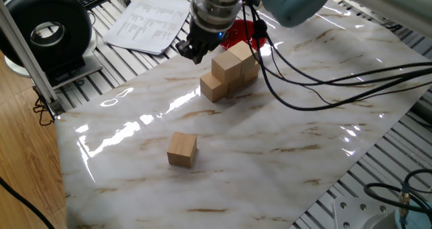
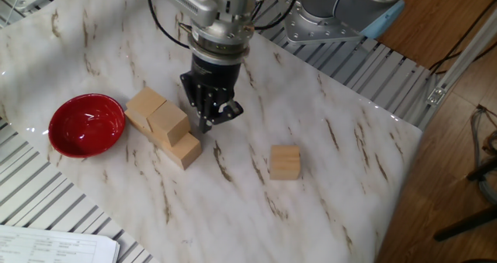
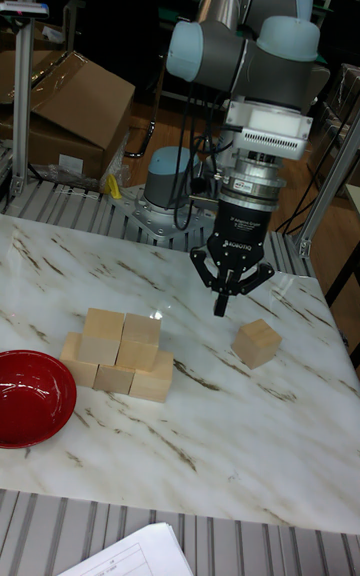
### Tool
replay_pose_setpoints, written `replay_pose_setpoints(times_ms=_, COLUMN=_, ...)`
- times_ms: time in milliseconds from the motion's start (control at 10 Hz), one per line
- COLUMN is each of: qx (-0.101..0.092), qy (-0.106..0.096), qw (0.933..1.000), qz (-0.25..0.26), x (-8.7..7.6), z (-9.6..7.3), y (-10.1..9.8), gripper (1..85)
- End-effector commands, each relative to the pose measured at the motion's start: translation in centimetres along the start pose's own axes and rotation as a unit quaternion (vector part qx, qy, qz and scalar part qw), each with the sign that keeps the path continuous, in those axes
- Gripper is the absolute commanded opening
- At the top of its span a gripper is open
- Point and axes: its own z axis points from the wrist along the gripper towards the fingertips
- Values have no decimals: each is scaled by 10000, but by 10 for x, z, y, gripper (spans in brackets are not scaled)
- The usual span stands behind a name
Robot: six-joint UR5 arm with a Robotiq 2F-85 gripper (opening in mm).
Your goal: Stack the blocks into a pyramid shape
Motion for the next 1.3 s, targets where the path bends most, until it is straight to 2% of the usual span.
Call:
replay_pose_setpoints(times_ms=0, qx=-59, qy=46, qw=10000, qz=25, x=4, z=2, y=4, gripper=10)
replay_pose_setpoints(times_ms=200, qx=-55, qy=23, qw=9998, qz=-200, x=3, z=2, y=4, gripper=10)
replay_pose_setpoints(times_ms=300, qx=18, qy=102, qw=9993, qz=-360, x=7, z=2, y=0, gripper=10)
replay_pose_setpoints(times_ms=500, qx=288, qy=432, qw=9966, qz=-636, x=23, z=0, y=-16, gripper=10)
replay_pose_setpoints(times_ms=600, qx=362, qy=507, qw=9941, qz=-893, x=26, z=0, y=-20, gripper=10)
replay_pose_setpoints(times_ms=800, qx=458, qy=606, qw=9922, qz=-990, x=30, z=-1, y=-26, gripper=10)
replay_pose_setpoints(times_ms=900, qx=384, qy=617, qw=9924, qz=-992, x=31, z=-1, y=-22, gripper=10)
replay_pose_setpoints(times_ms=1000, qx=510, qy=637, qw=9913, qz=-1032, x=31, z=-2, y=-29, gripper=10)
replay_pose_setpoints(times_ms=1100, qx=579, qy=503, qw=9916, qz=-1038, x=24, z=-1, y=-32, gripper=10)
replay_pose_setpoints(times_ms=1200, qx=384, qy=508, qw=9950, qz=-767, x=26, z=0, y=-21, gripper=10)
